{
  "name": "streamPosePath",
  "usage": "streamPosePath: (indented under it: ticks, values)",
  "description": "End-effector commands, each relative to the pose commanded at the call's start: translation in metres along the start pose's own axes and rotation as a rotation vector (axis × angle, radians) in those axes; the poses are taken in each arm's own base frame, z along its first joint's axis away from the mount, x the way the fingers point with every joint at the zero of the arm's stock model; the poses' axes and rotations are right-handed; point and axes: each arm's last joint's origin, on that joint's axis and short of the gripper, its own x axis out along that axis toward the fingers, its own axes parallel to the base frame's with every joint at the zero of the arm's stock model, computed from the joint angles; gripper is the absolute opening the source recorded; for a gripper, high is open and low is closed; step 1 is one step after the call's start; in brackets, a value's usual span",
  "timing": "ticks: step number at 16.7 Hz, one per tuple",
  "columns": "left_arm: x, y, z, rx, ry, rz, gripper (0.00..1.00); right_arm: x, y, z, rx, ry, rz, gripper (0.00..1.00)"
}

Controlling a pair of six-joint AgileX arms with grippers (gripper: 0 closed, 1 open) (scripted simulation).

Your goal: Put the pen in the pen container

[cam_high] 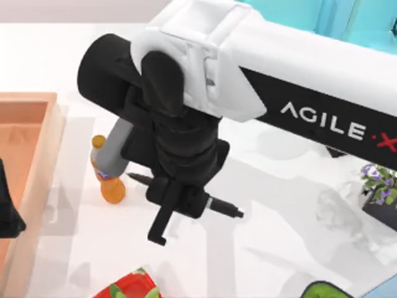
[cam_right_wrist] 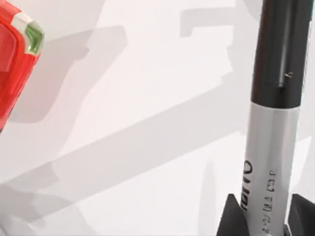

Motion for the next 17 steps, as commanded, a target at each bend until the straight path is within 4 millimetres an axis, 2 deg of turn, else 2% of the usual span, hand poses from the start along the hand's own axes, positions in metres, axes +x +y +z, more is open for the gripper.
streamPosePath:
  ticks: [4,6,8,11,13,15,17]
  values:
    - [0.0,0.0,0.0,0.0,0.0,0.0,1.0,0.002,-0.008,0.001,0.018,-0.026,0.021,0.0]
    - [0.0,0.0,0.0,0.0,0.0,0.0,1.0,0.007,-0.022,0.003,0.041,-0.082,0.066,0.0]
    - [0.0,0.0,0.0,0.0,0.0,0.0,1.0,0.015,-0.045,0.005,0.073,-0.173,0.133,0.0]
    - [0.0,0.0,0.0,0.0,0.0,0.0,1.0,0.03,-0.095,0.001,0.123,-0.37,0.241,0.0]
    - [0.0,0.0,0.0,0.0,0.0,0.0,1.0,0.041,-0.137,-0.011,0.155,-0.521,0.301,0.0]
    - [0.0,0.0,0.0,0.0,0.0,0.0,1.0,0.053,-0.183,-0.035,0.182,-0.685,0.341,0.0]
    - [0.0,0.0,0.0,0.0,0.0,0.0,1.0,0.064,-0.229,-0.072,0.203,-0.851,0.354,0.0]
